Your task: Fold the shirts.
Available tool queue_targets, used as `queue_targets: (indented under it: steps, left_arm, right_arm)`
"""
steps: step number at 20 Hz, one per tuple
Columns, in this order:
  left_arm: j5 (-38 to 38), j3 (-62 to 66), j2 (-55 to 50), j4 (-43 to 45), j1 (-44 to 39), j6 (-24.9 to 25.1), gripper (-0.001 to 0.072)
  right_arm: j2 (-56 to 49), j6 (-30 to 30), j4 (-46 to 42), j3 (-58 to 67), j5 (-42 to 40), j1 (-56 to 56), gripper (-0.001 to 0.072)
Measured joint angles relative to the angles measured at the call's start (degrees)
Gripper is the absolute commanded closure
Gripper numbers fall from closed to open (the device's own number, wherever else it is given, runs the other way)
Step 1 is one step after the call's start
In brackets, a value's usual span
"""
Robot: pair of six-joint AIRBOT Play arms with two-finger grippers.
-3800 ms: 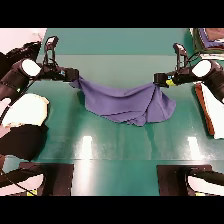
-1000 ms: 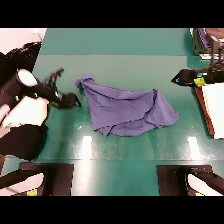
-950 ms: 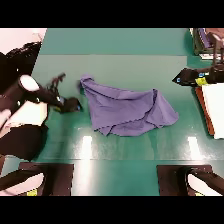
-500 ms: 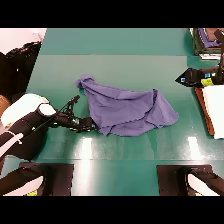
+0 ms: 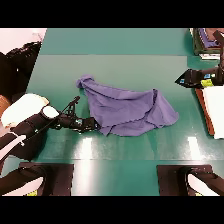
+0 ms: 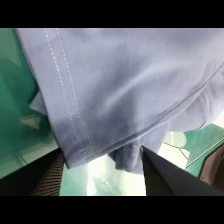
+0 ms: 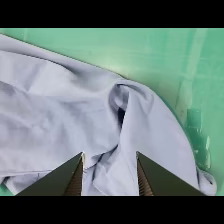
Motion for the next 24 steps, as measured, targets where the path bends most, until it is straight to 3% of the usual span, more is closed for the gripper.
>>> queue_targets:
  steps: [3,5,6,7,8,12,16,24]
  left_arm:
    - [-0.81,-0.04,0.0,-0.09,-0.04,0.0,0.0168]
    - [-0.79,-0.02,0.0,-0.17,-0.04,0.02,0.0484]
    - [-0.79,-0.04,0.0,-0.2,-0.04,0.07,0.0578]
    - [-0.79,-0.04,0.0,-0.22,-0.04,0.17,0.0594]
    - [-0.92,-0.04,0.0,-0.26,-0.04,0.22,0.0683]
    - [-3.69,1.31,0.11,0.72,1.33,1.51,0.0682]
    - [-10.43,8.41,0.17,4.94,8.02,2.82,0.0682]
    - [-16.04,22.18,0.2,12.66,16.41,3.45,0.0682]
  right_arm:
    - [0.0,-0.02,0.0,0.0,-0.13,1.44,0.0329]
    - [0.0,-0.02,-0.09,0.0,-0.7,2.23,0.0329]
    - [0.0,-0.02,-0.11,0.0,-1.03,2.51,0.0329]
    - [0.0,-0.02,-0.11,0.0,-1.09,2.67,0.0329]
    - [0.0,-0.02,-0.31,0.0,-1.33,2.8,0.033]
    - [0.02,-0.02,-0.52,0.0,-0.79,2.95,0.0335]
    - [1.16,-0.76,-0.66,-1.81,3.69,-0.24,0.0335]
    - [9.86,-3.52,0.7,-26.56,6.43,-18.62,0.0322]
